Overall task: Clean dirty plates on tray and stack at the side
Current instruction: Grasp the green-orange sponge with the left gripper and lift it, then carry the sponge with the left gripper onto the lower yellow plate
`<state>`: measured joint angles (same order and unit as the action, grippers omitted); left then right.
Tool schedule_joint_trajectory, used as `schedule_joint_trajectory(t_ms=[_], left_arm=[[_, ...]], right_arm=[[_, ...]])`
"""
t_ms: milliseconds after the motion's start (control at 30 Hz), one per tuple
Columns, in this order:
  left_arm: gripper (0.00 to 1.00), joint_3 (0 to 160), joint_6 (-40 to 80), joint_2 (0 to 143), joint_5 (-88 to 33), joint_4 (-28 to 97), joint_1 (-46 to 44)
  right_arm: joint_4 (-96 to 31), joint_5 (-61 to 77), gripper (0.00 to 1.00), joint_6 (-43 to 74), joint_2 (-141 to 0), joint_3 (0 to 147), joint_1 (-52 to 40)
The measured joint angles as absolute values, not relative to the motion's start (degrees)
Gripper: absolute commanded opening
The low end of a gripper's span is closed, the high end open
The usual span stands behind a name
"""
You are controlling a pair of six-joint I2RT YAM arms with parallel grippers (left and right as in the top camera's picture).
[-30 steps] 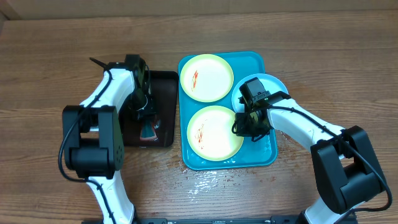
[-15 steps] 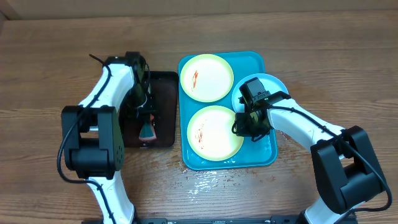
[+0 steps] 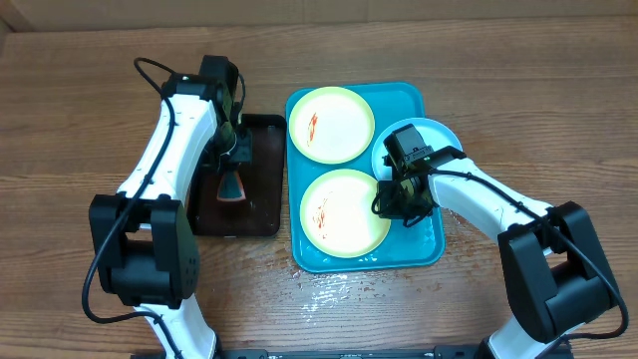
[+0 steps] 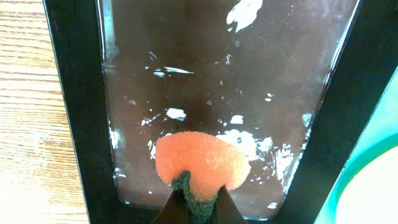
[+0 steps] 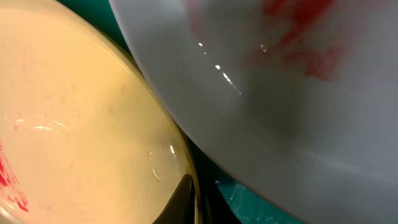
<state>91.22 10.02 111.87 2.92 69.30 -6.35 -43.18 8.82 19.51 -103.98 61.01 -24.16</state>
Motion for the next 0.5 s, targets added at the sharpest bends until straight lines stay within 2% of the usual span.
schedule_joint_trajectory(t_ms=[233, 500], left_arm=[[0.04, 97.21, 10.07, 112.14, 0.73, 74.98, -9.28], [0.04, 97.62, 12.56, 112.18, -9.80, 63.11, -20.84]], right_arm=[[-43.18, 8.80, 0.04, 19.46, -103.98, 61.01, -24.16], [-43.18, 8.78, 0.04, 19.46, -103.98, 61.01, -24.16]])
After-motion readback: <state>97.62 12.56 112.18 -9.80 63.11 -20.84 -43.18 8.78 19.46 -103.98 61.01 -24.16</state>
